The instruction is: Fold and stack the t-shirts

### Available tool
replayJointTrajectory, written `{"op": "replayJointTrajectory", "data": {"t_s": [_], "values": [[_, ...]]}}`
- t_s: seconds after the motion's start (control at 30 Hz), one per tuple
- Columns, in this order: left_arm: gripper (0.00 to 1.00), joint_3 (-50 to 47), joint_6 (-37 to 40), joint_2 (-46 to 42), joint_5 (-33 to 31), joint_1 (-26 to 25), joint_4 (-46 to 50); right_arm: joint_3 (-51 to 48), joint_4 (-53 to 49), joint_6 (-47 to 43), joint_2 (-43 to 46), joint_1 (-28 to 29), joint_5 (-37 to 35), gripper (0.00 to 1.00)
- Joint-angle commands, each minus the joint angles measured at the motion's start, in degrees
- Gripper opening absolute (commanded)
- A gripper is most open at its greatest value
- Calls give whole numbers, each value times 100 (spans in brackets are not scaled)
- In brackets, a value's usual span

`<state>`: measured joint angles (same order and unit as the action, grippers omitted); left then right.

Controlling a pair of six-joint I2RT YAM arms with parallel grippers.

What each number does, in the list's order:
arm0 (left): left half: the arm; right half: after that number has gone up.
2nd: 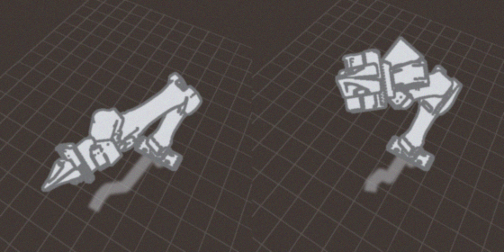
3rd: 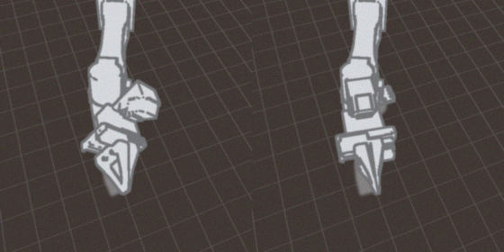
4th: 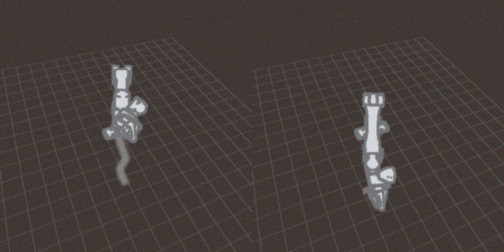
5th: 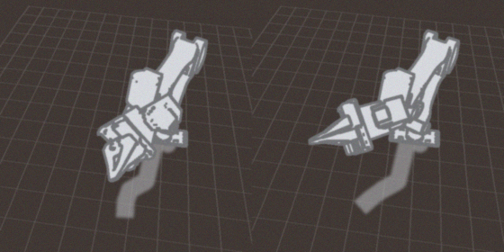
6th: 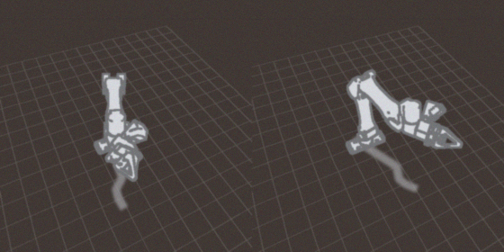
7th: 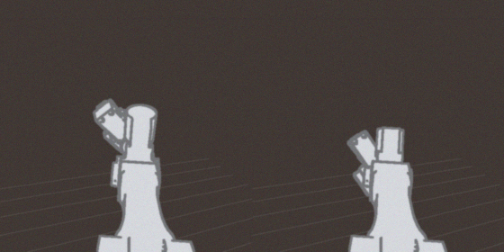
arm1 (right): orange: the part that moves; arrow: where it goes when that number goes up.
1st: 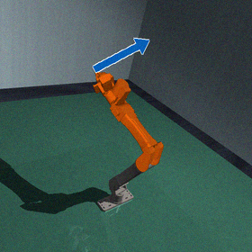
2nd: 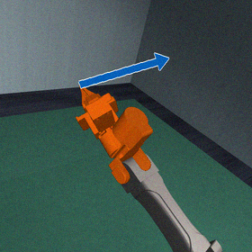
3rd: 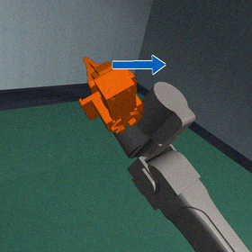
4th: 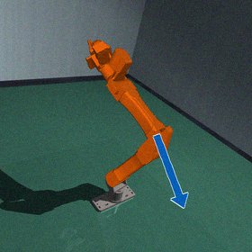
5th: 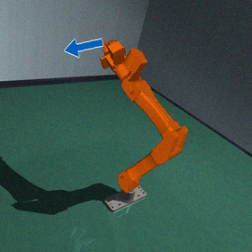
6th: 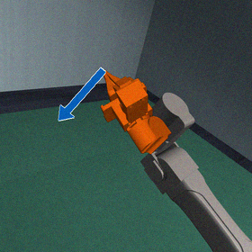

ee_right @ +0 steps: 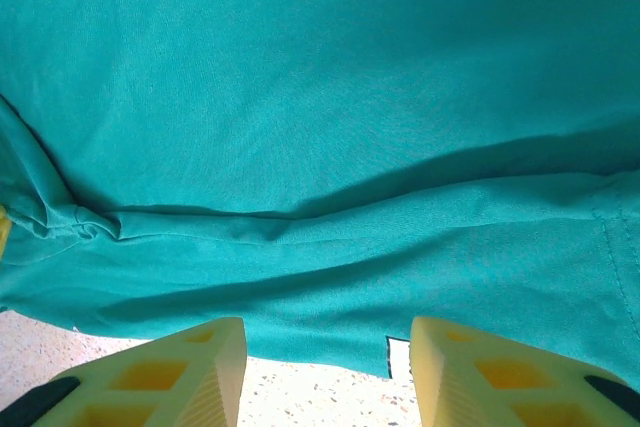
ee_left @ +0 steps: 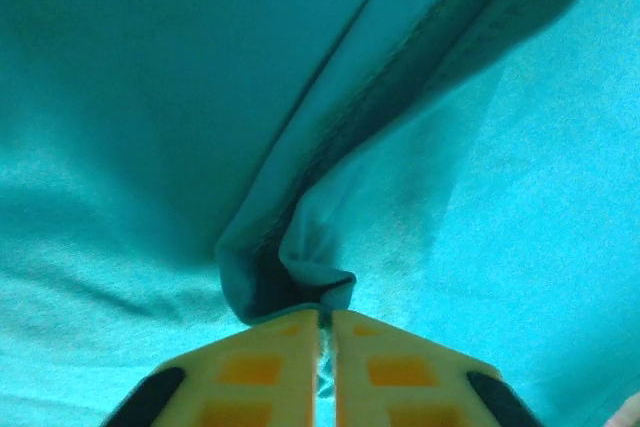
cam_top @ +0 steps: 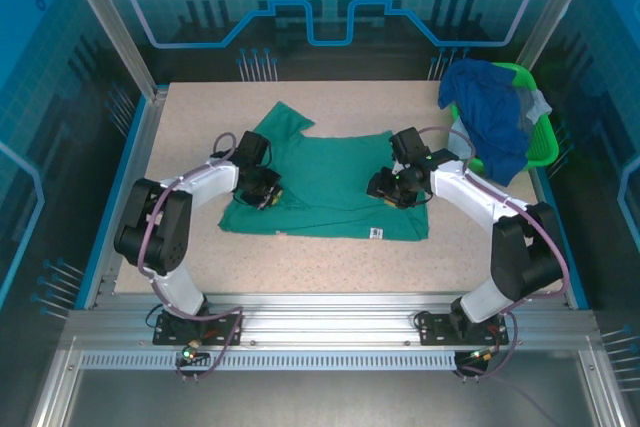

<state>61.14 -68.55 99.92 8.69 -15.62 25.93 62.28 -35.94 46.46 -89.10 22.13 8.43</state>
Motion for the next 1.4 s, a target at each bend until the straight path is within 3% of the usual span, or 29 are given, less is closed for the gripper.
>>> {"op": "replayJointTrajectory", "data": {"t_s": [0.0, 0.03, 0.33, 0.77, 1.03, 1.13, 1.23, 1.27, 1.37], "values": [[3, 331, 233, 107, -48, -54, 39, 56, -120, -59, 145, -7, 56, 47], [0, 417, 291, 134, -39, -72, 77, 57, -130, -51, 147, -15, 42, 46], [0, 1075, 933, 388, 96, -265, 361, 126, -212, -32, 99, -97, -8, 44], [0, 3049, 3352, 1814, 210, -725, 1900, 188, -376, -67, 25, -233, 81, 43], [0, 3651, 4235, 2353, 84, -988, 2406, 219, -387, -63, -54, -255, 135, 43], [18, 3625, 4314, 2341, -35, -1009, 2243, 227, -364, -66, -72, -254, 159, 43], [47, 3644, 4243, 2215, -174, -1021, 2147, 208, -378, -84, -65, -259, 147, 43], [52, 3667, 4191, 2111, -270, -1031, 2131, 191, -387, -83, -44, -254, 126, 43], [54, 3499, 3790, 1622, -588, -1023, 2083, 56, -362, -29, 111, -253, -19, 42]]}}
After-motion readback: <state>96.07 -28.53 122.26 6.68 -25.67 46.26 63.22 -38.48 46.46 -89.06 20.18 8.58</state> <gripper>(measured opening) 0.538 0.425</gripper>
